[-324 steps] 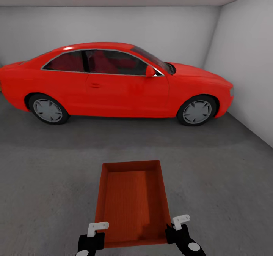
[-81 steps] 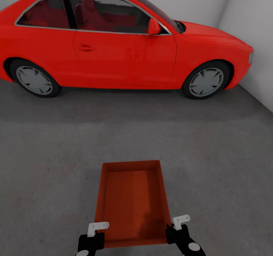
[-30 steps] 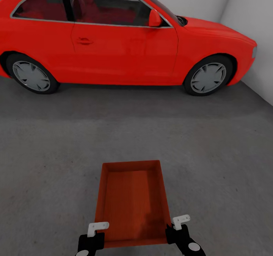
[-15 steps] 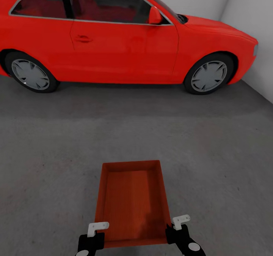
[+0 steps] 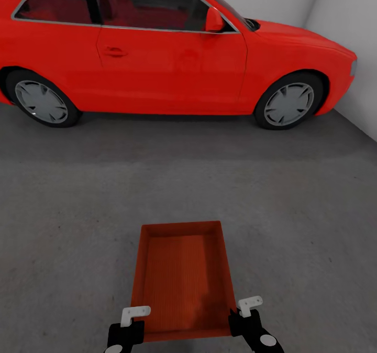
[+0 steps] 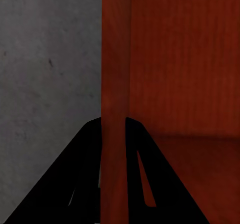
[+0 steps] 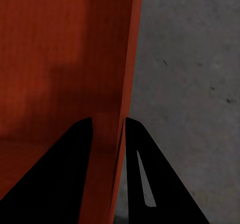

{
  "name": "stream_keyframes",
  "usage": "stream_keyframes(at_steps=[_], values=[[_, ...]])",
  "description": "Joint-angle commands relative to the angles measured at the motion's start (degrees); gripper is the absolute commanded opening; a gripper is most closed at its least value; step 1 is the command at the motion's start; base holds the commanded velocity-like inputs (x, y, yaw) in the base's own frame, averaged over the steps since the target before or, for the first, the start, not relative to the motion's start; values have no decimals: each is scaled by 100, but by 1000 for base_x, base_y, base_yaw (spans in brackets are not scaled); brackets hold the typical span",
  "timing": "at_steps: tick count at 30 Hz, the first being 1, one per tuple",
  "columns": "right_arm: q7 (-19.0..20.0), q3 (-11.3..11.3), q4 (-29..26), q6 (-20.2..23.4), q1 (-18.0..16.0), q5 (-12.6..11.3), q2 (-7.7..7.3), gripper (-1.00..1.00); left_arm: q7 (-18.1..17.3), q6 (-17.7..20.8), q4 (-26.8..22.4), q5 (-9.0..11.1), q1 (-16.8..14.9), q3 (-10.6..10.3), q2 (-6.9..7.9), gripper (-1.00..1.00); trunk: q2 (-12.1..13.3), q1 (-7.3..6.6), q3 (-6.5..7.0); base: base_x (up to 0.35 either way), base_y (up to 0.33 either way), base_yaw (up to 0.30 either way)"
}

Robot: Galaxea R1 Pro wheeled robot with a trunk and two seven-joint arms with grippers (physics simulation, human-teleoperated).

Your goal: Move the two storage containers from the living room to the garage. In the garage, place one container on the floor and stack the other container on top of it (either order is fine).

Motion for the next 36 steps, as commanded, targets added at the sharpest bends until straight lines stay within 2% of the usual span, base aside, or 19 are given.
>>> stream_keyframes(at_steps=[1, 15, 36], values=[[-213, -52, -30, -260, -2, -328, 9, -100, -108, 27, 2, 402, 1, -16, -125, -100, -2, 0, -4, 0, 0, 0], [-210, -58, -22, -268, -2, -329, 9, -100, -108, 26, 2, 404, 1, -16, -125, -100, -2, 0, -4, 0, 0, 0], [-205, -60, -21, -269, -2, -329, 9, -100, -114, 28, 2, 411, 1, -16, -125, -100, -844, 461, -381, 0, 0, 0]])
